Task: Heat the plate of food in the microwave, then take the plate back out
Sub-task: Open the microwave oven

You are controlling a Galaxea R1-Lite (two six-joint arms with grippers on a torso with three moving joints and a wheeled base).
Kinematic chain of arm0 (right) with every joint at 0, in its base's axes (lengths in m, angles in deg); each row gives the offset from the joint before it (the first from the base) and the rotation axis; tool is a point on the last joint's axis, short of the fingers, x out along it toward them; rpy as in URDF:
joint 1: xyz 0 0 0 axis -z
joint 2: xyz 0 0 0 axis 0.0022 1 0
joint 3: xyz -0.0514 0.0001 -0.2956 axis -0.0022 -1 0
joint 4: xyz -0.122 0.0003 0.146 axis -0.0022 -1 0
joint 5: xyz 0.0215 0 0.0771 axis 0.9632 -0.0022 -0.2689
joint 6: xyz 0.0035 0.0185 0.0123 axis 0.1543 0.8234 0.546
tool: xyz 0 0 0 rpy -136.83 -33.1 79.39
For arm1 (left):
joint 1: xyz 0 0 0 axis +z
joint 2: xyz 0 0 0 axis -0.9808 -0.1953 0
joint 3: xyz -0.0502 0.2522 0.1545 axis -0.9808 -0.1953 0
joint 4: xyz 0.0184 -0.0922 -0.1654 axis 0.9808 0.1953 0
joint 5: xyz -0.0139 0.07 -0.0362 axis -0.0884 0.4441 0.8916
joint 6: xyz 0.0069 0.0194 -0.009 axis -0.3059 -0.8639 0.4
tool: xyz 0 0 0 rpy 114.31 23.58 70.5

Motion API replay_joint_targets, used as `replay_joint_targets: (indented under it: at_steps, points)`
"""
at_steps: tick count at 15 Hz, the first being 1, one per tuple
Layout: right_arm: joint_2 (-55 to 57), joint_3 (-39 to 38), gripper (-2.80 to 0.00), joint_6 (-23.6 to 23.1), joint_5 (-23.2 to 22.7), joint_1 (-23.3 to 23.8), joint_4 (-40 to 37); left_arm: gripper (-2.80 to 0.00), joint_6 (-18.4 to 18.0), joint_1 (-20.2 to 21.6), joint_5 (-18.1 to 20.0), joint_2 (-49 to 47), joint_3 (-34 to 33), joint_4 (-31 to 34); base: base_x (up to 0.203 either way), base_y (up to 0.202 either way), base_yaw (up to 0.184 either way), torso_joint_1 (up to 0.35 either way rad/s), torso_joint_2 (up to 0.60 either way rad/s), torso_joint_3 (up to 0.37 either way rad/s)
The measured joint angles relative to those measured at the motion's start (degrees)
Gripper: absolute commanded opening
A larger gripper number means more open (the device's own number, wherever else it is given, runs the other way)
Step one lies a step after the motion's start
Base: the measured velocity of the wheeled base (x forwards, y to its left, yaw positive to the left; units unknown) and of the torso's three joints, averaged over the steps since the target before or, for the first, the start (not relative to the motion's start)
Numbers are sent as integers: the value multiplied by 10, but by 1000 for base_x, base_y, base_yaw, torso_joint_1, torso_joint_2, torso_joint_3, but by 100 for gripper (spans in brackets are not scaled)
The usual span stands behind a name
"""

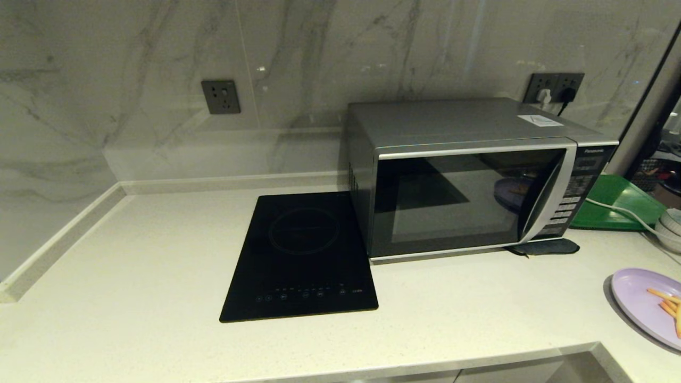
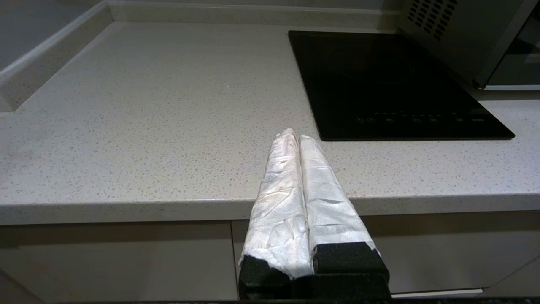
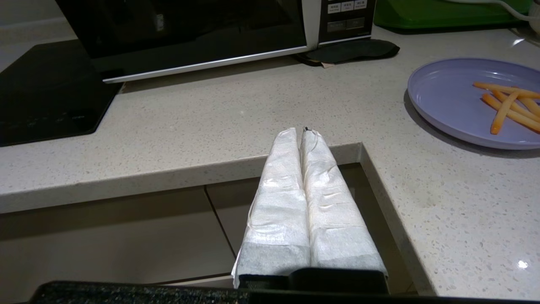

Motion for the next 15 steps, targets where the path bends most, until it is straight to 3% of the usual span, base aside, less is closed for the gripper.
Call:
replay_joint_targets:
  at_steps: [8, 15]
  points:
    - [0, 12, -280, 2, 2, 0, -3, -280, 0, 0, 0, 0, 0, 0, 0, 0, 0, 0, 0, 0]
    - [70, 285, -280, 46, -30, 1, -129, -280, 0, 0, 0, 0, 0, 0, 0, 0, 0, 0, 0, 0]
